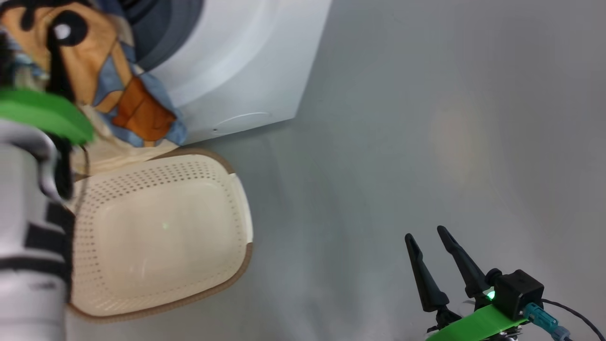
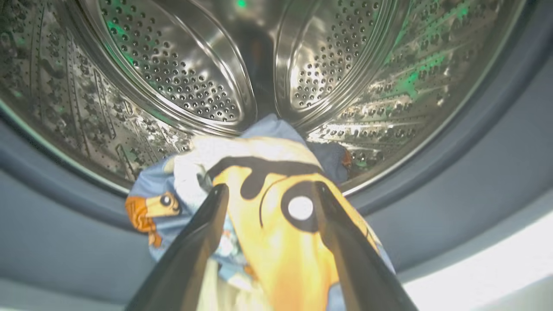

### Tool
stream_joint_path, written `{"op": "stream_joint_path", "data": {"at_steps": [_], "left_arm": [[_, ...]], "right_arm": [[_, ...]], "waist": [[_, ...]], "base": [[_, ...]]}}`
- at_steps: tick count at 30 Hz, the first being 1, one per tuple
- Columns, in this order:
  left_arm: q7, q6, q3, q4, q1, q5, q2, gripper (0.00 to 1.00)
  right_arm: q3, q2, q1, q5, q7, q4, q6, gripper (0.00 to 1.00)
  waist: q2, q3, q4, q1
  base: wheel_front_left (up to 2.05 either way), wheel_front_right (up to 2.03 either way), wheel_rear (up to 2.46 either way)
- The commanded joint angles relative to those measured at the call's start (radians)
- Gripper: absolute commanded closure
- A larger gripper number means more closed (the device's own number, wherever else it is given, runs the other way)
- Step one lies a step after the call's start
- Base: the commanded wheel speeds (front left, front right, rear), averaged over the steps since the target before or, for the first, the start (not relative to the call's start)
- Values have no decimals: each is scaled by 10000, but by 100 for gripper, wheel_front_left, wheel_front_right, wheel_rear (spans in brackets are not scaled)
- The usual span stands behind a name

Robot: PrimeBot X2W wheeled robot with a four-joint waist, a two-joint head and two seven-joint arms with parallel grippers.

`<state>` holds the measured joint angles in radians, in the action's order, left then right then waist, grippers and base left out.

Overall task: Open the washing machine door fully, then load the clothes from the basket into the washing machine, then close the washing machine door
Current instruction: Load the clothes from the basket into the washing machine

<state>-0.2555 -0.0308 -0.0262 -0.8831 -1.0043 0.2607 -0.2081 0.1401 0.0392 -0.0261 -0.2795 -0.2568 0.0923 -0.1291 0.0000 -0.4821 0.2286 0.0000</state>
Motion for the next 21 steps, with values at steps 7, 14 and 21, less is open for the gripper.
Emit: {"op": "stream_joint_path", "data": {"at_steps": [7,14,21], "left_arm": [[186,42,61,3640,3569,381,184,0],[681,158,-32,6282,5756,644,405,0],[1181,362,-78,7905,7186,778,461,0]], "right_arm": [[-183,110,-142,449,-49,-155,-16,0],[-218,110,-264,704,-49,-103,-16,0],[-227,110,-385,890,-49,-43,-16,0]], "waist": [[0,207,-1011,0],[0,209,-1429,0],[0,241,-1605,0]], "base": [[0,0,0],[0,0,0],[0,0,0]]}}
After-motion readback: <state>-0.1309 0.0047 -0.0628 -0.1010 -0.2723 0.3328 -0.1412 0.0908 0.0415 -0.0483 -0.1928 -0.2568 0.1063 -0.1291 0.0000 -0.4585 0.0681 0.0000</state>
